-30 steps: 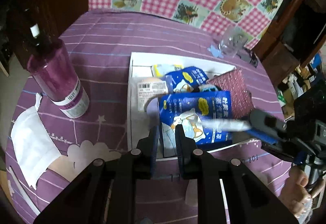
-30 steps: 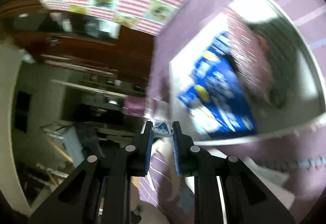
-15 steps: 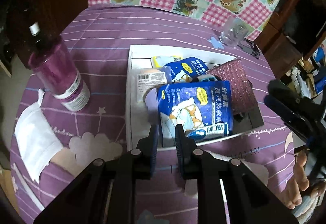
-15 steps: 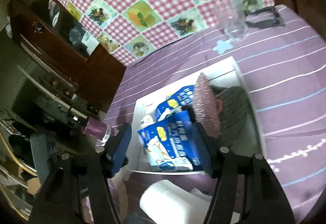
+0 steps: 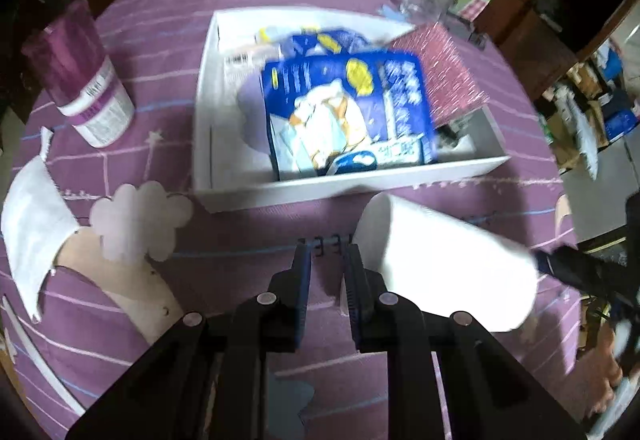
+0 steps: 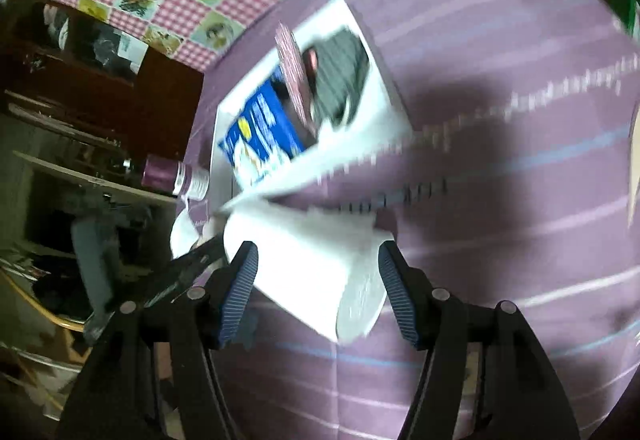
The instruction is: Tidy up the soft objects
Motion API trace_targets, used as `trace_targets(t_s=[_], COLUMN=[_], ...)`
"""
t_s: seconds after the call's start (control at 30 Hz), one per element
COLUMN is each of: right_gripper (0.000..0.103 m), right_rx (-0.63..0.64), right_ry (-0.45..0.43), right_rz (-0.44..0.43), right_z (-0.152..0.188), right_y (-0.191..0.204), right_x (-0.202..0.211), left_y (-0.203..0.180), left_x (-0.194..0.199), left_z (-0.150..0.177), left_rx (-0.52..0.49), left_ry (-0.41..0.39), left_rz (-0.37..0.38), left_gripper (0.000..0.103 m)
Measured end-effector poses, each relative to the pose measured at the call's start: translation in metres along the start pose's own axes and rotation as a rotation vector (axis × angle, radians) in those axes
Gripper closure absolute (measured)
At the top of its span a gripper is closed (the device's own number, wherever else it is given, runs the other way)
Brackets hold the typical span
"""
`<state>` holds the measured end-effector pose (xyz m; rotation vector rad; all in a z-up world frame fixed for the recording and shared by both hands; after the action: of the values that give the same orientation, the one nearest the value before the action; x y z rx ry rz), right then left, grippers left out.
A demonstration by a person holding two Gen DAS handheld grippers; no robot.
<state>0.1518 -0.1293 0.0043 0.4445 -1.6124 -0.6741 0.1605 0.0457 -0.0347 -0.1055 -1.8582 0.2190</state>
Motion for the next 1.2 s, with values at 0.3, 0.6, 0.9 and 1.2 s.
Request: trace_targets(t_s=[0.3, 0.6, 0.9, 1.2], right_gripper=[0.039, 0.039, 0.039, 0.039], right_rx=[0.018, 0.023, 0.281, 0.661], right_ry=[0.043, 0.056, -0.194, -0.460], right_rz=[-0.052, -0.065, 0.103, 0.316], right_z=[0.016, 0.012, 0.021, 0.046], right_y=[0.003, -0.003, 0.015, 0.040], right_x=[-0.012, -0.006, 0.035, 0.061], left_y=[-0.001, -0.020, -0.022, -0.037], left_x=[-0.019, -0.010, 0.010, 0.089], left_z=[0.016, 0.060, 0.077, 0.097], left_rx=[0.031, -0.012, 0.004, -0.007], left_ry=[0.008, 0.017, -0.054, -0.538], left_rz=[-0.007, -0.055, -0.023, -0.059], left_gripper=[0.099, 0.099, 0.087, 0.024])
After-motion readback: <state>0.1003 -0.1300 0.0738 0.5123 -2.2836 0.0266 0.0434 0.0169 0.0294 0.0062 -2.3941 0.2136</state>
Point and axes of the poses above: each gripper's, at about its wrist camera, not at the fingertips, and x roughly against the way its jaws point, y to its left, z to its underside, the point moved 7 cm from there along -x, roughly the way its jaws point, and after that the axes turned 5 degrees about y, right-handed, at the moved point
